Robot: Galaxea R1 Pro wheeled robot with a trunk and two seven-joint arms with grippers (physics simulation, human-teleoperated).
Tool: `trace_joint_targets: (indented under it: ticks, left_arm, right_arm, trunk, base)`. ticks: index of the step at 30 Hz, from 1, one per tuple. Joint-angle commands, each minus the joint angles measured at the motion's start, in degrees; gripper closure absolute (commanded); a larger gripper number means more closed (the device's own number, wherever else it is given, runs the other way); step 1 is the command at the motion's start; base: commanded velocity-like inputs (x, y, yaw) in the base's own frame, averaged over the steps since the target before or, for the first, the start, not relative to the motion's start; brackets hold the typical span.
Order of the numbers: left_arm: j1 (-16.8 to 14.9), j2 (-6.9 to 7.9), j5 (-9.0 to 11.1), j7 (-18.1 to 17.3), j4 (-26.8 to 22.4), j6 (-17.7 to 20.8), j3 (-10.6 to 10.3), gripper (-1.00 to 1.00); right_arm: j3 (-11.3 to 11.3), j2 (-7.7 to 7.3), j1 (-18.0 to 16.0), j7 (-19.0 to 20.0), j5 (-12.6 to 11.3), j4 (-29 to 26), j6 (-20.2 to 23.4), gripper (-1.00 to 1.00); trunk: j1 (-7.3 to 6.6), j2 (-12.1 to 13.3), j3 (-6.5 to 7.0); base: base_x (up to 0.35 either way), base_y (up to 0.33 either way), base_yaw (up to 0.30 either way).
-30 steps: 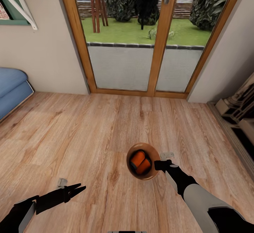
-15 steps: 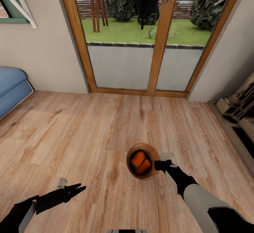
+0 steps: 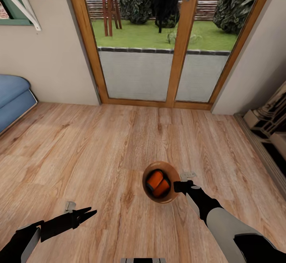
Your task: Put the three can of soda from the living room inside the tash can in the kitchen.
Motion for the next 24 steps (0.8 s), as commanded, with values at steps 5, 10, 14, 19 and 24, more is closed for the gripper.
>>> trace_joint_targets:
  ticks: [5,10,14,19,24]
  left_arm:
    - [0.00,0.00,0.00,0.00,0.01,0.00,0.00,-1.00]
    - [0.00,0.00,0.00,0.00,0.01,-0.01,0.00,-1.00]
    - [0.00,0.00,0.00,0.00,0.01,-0.03,0.00,-1.00]
    - [0.00,0.00,0.00,0.00,0.01,0.00,0.00,-1.00]
    - [0.00,0.00,0.00,0.00,0.01,-0.01,0.00,-1.00]
  right_arm:
    - [-0.21,0.03,-0.04,0.30,-0.22,-0.09,0.00,1.00]
    - [-0.21,0.03,-0.04,0.30,-0.22,-0.09,0.03,1.00]
    - [-0.21,0.03,-0.03,0.30,-0.22,-0.09,0.01,1.00]
    - [-0.21,0.03,-0.04,0.30,-0.22,-0.09,0.02,1.00]
    - [-0.21,0.03,-0.04,0.30,-0.22,-0.09,0.01,1.00]
  trunk:
    - [0.43,-0.81,-0.35]
    - [1.53,-2.81,-1.25]
    - [1.75,-3.21,-1.43]
    - [1.75,-3.21,-1.43]
    - [2.41,-4.41,-1.97]
  base:
    - [0.000,0.000,0.000]
    - [0.000,0.000,0.000]
    - [0.000,0.000,0.000]
    - [0.000,0.000,0.000]
    - [0.000,0.000,0.000]
